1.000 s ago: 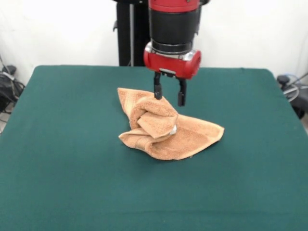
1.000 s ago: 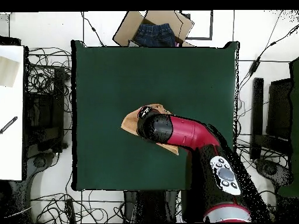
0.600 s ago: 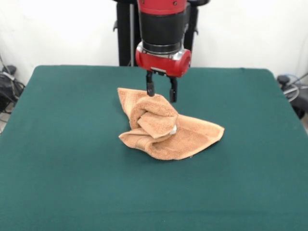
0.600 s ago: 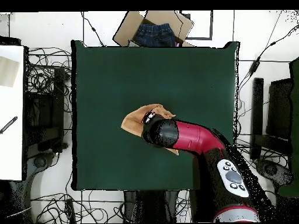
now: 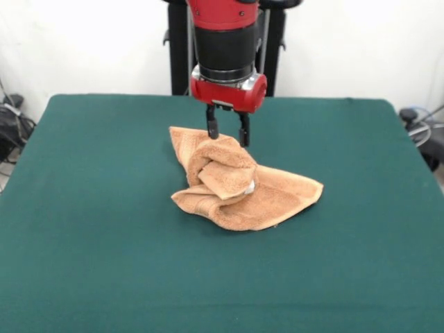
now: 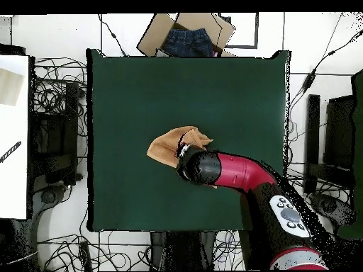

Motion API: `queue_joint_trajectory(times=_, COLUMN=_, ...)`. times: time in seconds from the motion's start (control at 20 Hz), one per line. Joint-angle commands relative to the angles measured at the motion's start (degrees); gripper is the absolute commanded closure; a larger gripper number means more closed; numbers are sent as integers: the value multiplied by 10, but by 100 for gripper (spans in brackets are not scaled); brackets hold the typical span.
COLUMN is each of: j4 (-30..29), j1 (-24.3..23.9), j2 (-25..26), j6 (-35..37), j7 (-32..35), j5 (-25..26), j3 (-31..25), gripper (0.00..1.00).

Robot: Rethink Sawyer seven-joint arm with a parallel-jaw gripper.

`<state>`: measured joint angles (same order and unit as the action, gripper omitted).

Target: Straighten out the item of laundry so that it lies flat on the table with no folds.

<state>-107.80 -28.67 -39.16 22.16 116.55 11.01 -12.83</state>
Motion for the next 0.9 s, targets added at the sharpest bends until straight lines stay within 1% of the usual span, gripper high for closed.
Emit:
queue_joint_trajectory(times=0.05, j4=-55, j1=-39, j2=32, j6=-52, j7=-20, j5=37, j3=-85, gripper=0)
queue_joint_trajectory(times=0.2, j4=-50, j1=-46, j2=39, j6=-52, j7=-18, j5=44, j3=-91, gripper=0)
queue_joint_trajectory(times=0.4, j4=-54, j1=-56, j2=30, j6=-40, j7=-18, j5=49, j3=-99, gripper=0)
queue_joint_trajectory(times=0.55, j4=-56, j1=-72, j2=44, j6=-41, j7=-21, j5=57, j3=-108, gripper=0)
queue_joint_trajectory(times=0.75, j4=-56, j1=-42, j2=34, j6=-47, j7=5, j5=69, j3=-76, gripper=0)
queue_joint_trajectory(times=0.8, j4=-50, j1=-30, j2=31, j6=-40, j7=9, j5=73, j3=-64, gripper=0)
queue_joint_trajectory(times=0.9, j4=-43, j1=-20, j2=29, j6=-31, j7=10, j5=80, j3=-54, gripper=0)
